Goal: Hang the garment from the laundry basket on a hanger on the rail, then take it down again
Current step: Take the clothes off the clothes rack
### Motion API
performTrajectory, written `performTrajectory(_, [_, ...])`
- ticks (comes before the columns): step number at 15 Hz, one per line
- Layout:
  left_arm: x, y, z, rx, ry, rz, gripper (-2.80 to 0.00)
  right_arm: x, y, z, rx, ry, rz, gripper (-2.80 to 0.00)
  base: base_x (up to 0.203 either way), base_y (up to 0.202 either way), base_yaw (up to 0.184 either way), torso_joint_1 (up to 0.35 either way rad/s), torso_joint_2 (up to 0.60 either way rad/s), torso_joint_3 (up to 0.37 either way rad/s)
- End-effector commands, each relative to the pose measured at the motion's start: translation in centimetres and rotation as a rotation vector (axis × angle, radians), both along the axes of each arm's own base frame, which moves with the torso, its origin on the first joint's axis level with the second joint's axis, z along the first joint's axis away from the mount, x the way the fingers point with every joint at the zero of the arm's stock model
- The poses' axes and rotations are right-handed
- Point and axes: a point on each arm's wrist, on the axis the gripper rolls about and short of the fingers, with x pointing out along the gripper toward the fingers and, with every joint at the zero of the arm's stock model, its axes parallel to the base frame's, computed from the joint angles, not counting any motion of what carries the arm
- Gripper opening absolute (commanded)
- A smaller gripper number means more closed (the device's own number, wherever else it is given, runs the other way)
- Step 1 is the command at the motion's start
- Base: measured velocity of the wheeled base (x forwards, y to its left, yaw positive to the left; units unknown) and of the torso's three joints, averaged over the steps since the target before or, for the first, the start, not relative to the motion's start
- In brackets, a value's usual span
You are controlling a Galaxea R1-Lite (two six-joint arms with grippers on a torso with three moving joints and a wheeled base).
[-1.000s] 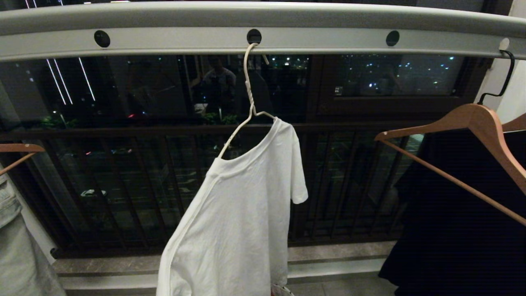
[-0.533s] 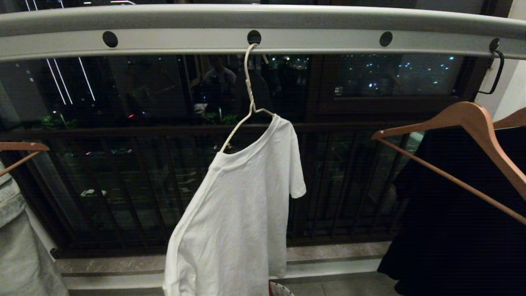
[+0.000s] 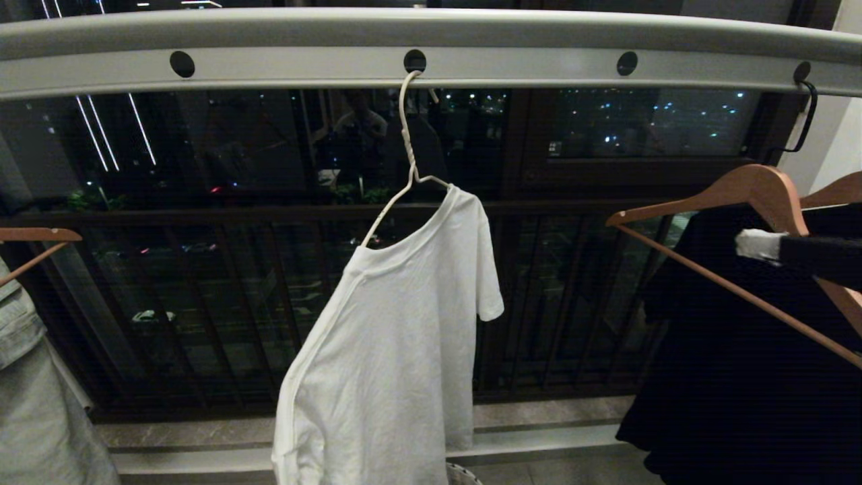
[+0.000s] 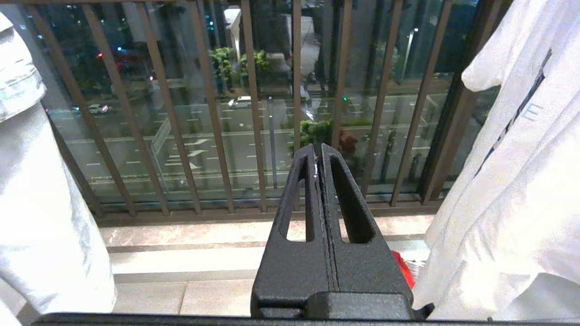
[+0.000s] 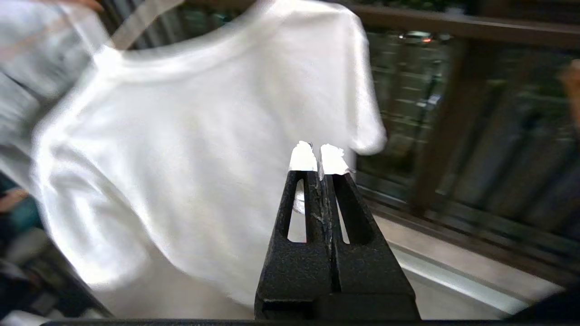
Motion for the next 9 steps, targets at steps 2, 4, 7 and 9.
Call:
performTrajectory(2, [0.1, 0.0, -0.4, 0.0, 0.015, 0.0, -2.8, 3.5, 6.6, 1.3, 0.023, 0.069, -0.033, -2.8, 0.0, 0.0, 0.0, 0.0, 0.0, 0.0])
performTrajectory(4, [0.1, 0.0, -0.4, 0.0, 0.015, 0.0, -2.8, 4.7, 9.6, 2.0, 0.064, 0.089, -0.083, -2.8, 0.0, 0.0, 0.0, 0.0, 0.0, 0.0])
performTrajectory(7, [0.1, 0.0, -0.4, 0.0, 0.015, 0.0, -2.8, 6.9, 13.2, 2.6, 0.096, 0.099, -0.105, -2.8, 0.0, 0.0, 0.0, 0.0, 0.0, 0.0])
performTrajectory(9, [0.1, 0.0, -0.4, 0.0, 0.015, 0.0, -2.8, 8.0, 15.4, 2.7, 0.1, 0.098, -0.101, -2.8, 0.0, 0.0, 0.0, 0.0, 0.0, 0.0])
